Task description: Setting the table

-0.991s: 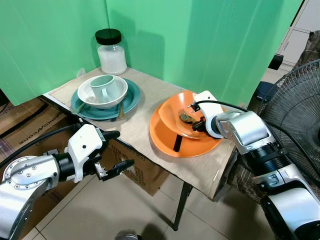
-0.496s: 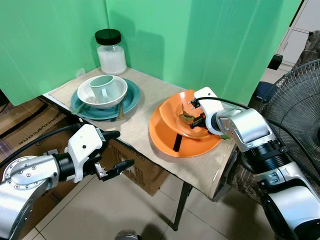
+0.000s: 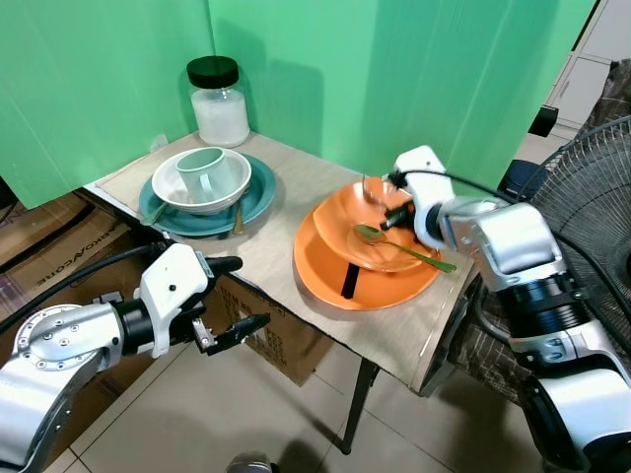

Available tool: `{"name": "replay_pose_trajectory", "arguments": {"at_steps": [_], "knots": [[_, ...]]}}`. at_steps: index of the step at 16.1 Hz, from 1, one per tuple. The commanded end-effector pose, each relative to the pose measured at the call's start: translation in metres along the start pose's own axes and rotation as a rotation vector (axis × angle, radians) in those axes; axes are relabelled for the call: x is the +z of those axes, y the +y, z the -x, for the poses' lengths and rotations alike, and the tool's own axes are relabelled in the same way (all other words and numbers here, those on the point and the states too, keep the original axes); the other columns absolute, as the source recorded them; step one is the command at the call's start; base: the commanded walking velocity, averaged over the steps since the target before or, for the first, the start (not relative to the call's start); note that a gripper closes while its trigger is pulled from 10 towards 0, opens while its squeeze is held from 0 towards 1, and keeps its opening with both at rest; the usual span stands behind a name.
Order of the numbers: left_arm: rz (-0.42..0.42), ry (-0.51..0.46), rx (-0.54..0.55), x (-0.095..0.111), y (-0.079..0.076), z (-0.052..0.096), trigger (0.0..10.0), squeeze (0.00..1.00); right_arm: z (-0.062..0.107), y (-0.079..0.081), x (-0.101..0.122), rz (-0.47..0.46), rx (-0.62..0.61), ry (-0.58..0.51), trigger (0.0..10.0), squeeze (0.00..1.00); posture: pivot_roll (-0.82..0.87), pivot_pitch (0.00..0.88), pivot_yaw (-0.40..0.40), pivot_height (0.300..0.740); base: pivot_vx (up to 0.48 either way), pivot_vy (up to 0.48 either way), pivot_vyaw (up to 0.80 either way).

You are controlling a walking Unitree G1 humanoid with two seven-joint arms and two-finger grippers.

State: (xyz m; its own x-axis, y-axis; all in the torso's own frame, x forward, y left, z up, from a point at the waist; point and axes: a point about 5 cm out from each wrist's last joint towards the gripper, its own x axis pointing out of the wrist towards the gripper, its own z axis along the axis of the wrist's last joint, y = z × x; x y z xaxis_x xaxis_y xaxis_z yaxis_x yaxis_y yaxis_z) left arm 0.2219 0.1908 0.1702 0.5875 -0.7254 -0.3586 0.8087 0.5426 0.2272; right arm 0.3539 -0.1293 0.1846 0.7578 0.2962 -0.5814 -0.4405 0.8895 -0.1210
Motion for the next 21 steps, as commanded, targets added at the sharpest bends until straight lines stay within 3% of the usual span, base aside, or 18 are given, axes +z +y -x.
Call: {"name": "replay_pose_trajectory", "arguments": {"at_steps": [1,7,9,11,12,13,16,21], "knots": [[-0.013,-0.006,0.01,0.002,0.001,-0.002,10.0,0.0,0.004,-0.001,0.007,-0.023,0.005,-0.058,0.0,0.0,0.21,0.0,-0.007,0.74,0.0,0.0,0.0],[-0.021,-0.02,0.087,0.001,-0.001,-0.013,10.0,0.0,0.014,0.003,0.008,-0.183,0.048,-0.326,0.0,0.0,0.2,0.0,-0.014,0.74,0.0,0.0,0.0],[-0.012,-0.037,0.165,0.003,0.001,-0.021,10.0,0.0,0.018,0.011,-0.001,-0.325,0.082,-0.403,0.0,0.0,0.2,0.0,-0.02,0.74,0.0,0.0,0.0],[-0.015,-0.031,0.265,0.002,0.007,-0.024,10.0,0.0,0.025,0.018,-0.003,-0.307,0.105,-0.47,0.0,0.0,0.19,0.0,-0.026,0.74,0.0,0.0,0.0],[-0.003,-0.065,0.365,0.005,0.011,-0.027,10.0,0.0,0.035,0.026,-0.004,-0.272,0.097,-0.545,8.5,0.0,0.19,0.0,-0.031,0.74,0.0,0.0,0.0],[0.019,-0.092,0.41,0.007,0.011,-0.029,10.0,0.0,0.039,0.029,-0.007,-0.252,0.071,-0.582,10.0,0.0,0.19,0.0,-0.033,0.74,0.0,0.0,0.0],[0.06,-0.132,0.492,0.012,0.009,-0.031,10.0,0.0,0.049,0.032,-0.012,-0.283,-0.002,-0.665,10.0,0.0,0.19,0.0,-0.034,0.74,0.0,0.0,0.0],[0.008,-0.195,0.567,0.025,0.002,-0.035,10.0,0.0,0.075,0.034,-0.017,-0.251,-0.111,-0.768,10.0,0.0,0.19,0.0,-0.046,0.74,0.0,0.0,-0.78]]}}
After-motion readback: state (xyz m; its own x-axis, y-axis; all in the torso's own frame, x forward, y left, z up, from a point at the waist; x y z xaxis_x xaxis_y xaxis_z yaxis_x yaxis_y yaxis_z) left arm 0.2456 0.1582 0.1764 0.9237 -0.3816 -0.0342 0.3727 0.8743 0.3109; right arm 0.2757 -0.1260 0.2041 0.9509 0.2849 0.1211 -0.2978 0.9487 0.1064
